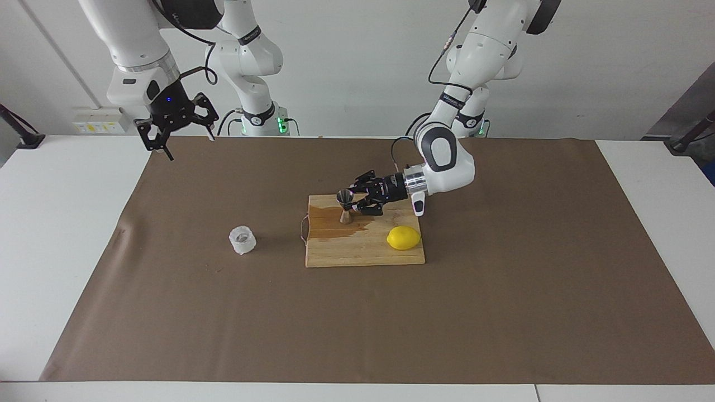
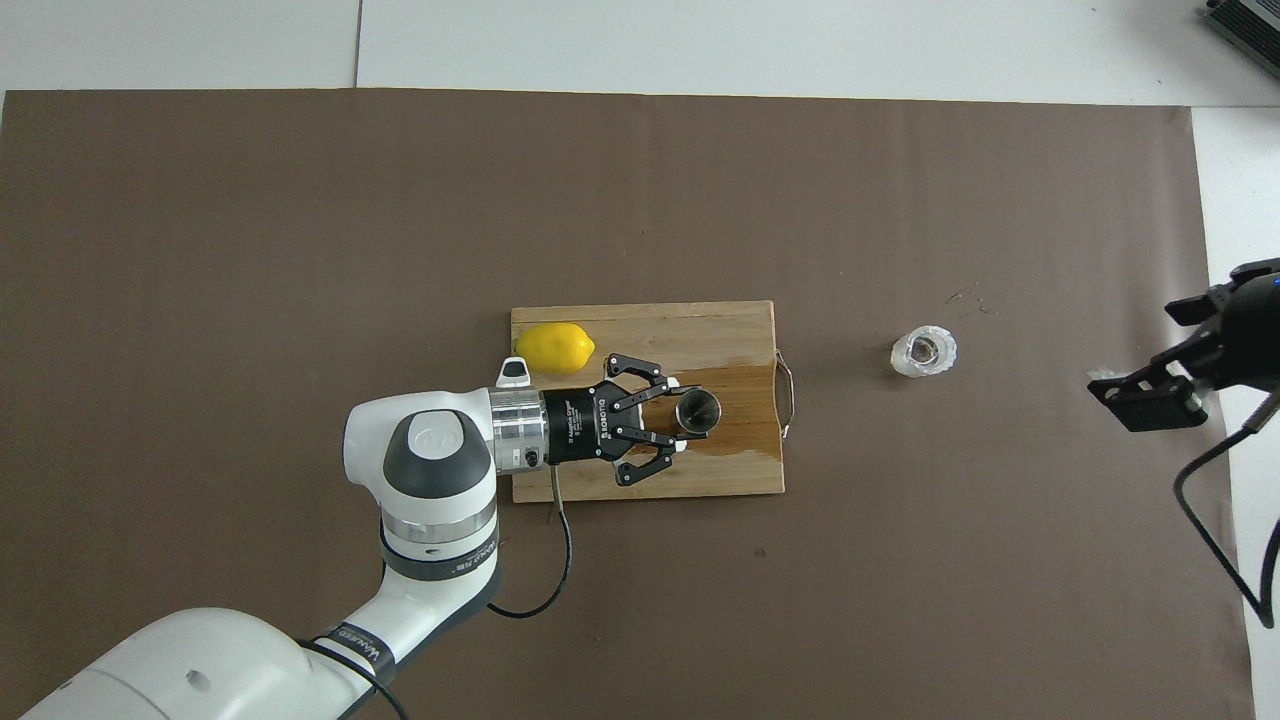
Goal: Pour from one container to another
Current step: 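Withdraw the left gripper while the right gripper reaches the white cup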
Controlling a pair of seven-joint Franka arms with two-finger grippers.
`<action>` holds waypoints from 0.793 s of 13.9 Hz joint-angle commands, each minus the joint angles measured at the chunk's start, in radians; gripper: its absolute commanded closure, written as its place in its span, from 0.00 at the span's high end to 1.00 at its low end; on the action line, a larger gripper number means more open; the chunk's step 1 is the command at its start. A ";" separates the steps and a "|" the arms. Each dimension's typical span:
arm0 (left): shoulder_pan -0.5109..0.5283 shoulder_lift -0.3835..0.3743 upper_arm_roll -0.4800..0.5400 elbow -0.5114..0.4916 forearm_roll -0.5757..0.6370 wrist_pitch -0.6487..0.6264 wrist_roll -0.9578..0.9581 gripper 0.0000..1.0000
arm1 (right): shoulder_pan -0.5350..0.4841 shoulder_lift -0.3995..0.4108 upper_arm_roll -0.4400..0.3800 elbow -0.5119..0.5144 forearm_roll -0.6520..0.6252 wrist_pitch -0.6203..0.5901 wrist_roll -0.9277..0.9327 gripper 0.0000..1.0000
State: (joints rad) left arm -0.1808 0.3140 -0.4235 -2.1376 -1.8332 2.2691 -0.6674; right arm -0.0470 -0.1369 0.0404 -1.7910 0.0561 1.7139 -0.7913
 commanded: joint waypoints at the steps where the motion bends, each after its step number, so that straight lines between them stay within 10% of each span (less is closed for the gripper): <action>1: -0.025 -0.036 0.019 -0.028 -0.032 0.023 0.009 0.44 | -0.036 -0.017 0.001 -0.077 0.076 0.071 -0.190 1.00; 5: -0.011 -0.029 0.019 -0.004 -0.020 0.018 0.026 1.00 | -0.065 0.012 0.001 -0.123 0.140 0.105 -0.424 1.00; 11: 0.026 -0.042 0.020 0.010 0.017 -0.186 -0.079 1.00 | -0.085 0.144 0.001 -0.162 0.250 0.213 -0.842 1.00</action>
State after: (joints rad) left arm -0.1719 0.2997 -0.4120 -2.1211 -1.8319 2.1607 -0.6792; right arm -0.1234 -0.0188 0.0365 -1.9282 0.2619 1.8923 -1.5311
